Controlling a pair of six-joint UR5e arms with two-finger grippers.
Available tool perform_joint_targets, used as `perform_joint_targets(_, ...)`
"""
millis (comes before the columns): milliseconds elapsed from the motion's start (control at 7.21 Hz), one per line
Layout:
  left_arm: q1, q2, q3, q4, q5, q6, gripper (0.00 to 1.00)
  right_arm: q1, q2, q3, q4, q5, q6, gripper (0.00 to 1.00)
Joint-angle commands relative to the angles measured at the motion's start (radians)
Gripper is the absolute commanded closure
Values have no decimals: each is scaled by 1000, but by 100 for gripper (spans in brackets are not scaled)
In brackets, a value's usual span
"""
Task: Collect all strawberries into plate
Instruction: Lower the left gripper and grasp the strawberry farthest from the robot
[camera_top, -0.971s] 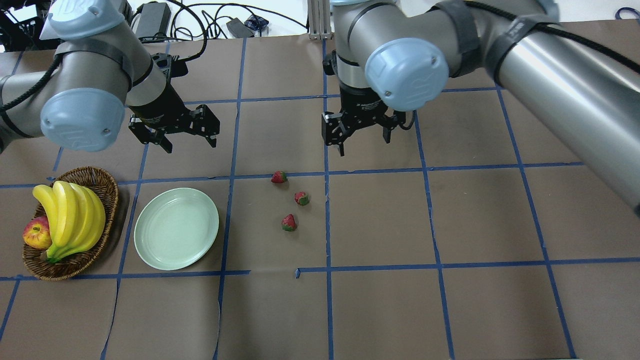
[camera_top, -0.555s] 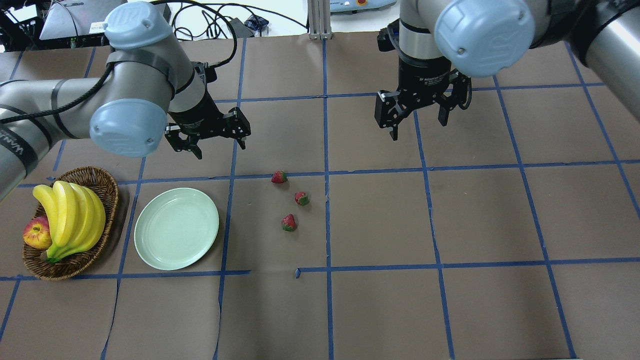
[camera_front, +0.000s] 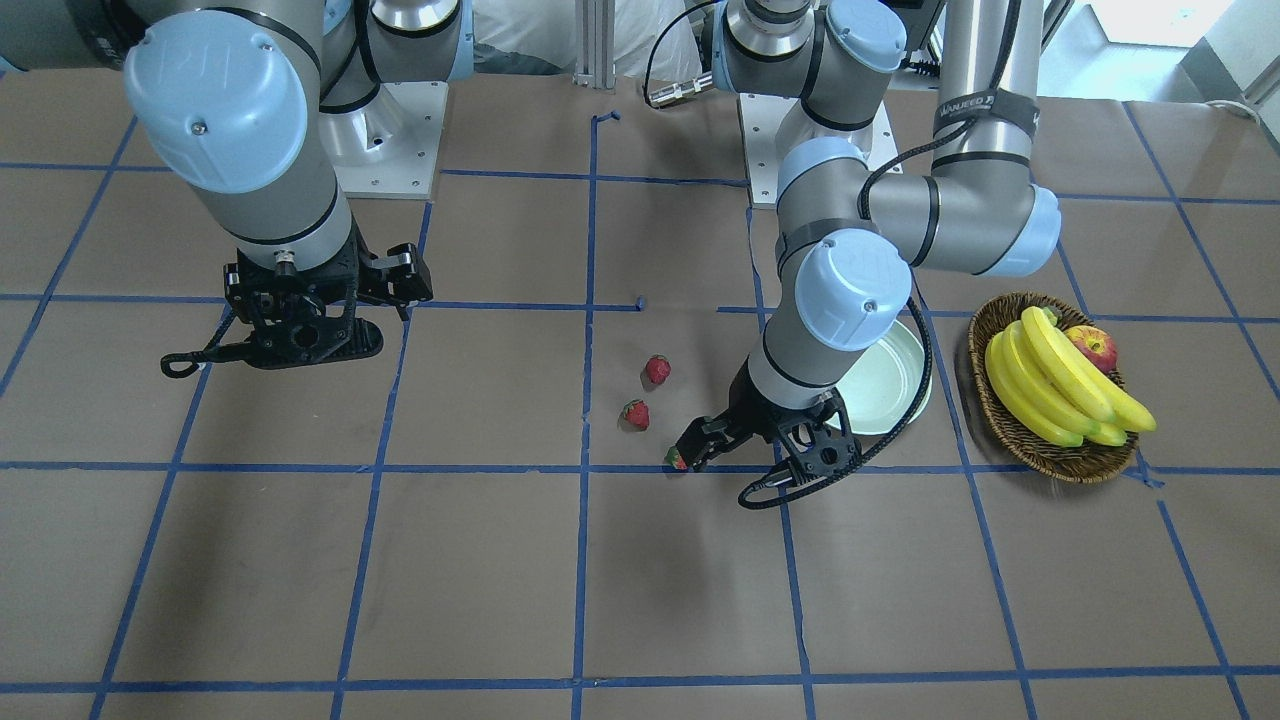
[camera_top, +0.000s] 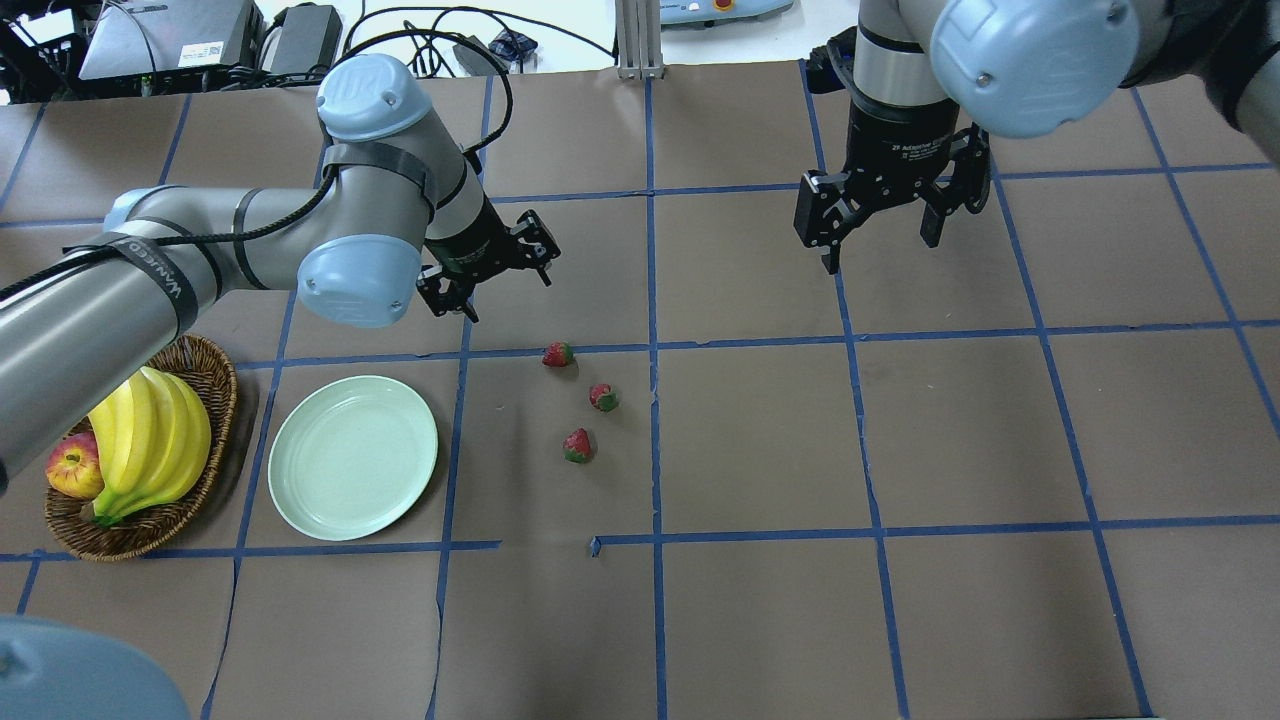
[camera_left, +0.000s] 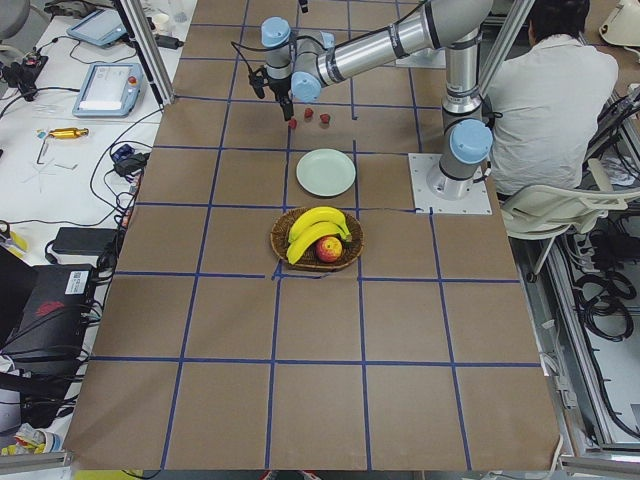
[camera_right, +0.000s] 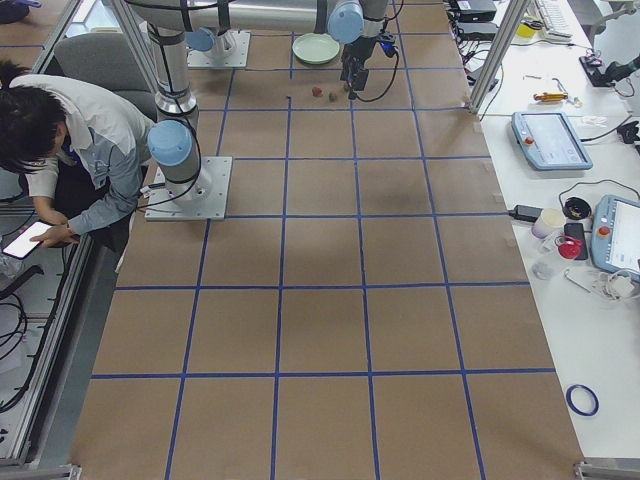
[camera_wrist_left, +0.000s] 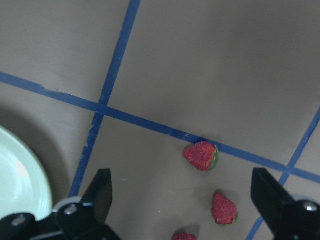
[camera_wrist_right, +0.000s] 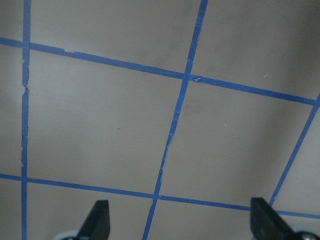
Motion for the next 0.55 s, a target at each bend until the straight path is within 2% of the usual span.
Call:
perform_joint_targets(0, -2, -96, 0, 99, -107, -60, 0, -4, 3, 7, -4, 0, -2, 0)
perform_joint_targets(416, -25, -152, 2, 107, -103, -104, 0, -4, 8, 28, -13, 1, -33, 0)
